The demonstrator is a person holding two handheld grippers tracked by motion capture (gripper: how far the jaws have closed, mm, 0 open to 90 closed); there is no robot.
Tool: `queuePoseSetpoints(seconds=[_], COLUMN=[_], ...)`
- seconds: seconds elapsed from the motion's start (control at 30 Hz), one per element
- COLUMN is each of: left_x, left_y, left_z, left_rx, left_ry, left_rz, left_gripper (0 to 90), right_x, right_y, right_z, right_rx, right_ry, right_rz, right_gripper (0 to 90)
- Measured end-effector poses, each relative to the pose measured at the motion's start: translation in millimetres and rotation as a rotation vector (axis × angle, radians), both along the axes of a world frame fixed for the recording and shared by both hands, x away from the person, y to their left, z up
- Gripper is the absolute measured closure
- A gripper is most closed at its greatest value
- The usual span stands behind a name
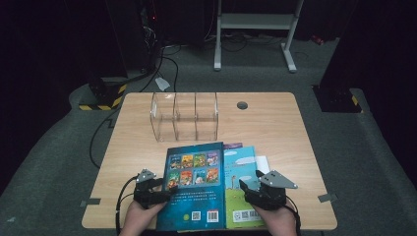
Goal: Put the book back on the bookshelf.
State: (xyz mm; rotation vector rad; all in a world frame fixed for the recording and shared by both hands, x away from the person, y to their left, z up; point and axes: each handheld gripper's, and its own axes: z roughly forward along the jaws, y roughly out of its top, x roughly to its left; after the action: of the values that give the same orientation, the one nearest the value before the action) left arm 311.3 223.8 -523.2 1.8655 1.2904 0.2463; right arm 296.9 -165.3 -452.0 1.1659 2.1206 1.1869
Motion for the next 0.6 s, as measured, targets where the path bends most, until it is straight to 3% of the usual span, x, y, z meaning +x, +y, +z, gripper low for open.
queuePoseSetpoints(seconds=[0.27,0.6], left_x=[-1.7,-4.3], left_y=[-0.4,-11.1], left_z=[-0.2,0.8], left_rx=[-0.001,-0.019], left_ry=[-0.004,0.002], left_rz=[0.002,-0.063], left_gripper=[23.9,31.9], right_x=[-0.8,-1.0], right_y=[1.1,3.6], right_z=[1.2,-0.1], right_rx=[-0.003,-0.013], right_ry=[-0.009,-0.003], right_rz=[-0.003,0.004], right_gripper=[31.8,31.2])
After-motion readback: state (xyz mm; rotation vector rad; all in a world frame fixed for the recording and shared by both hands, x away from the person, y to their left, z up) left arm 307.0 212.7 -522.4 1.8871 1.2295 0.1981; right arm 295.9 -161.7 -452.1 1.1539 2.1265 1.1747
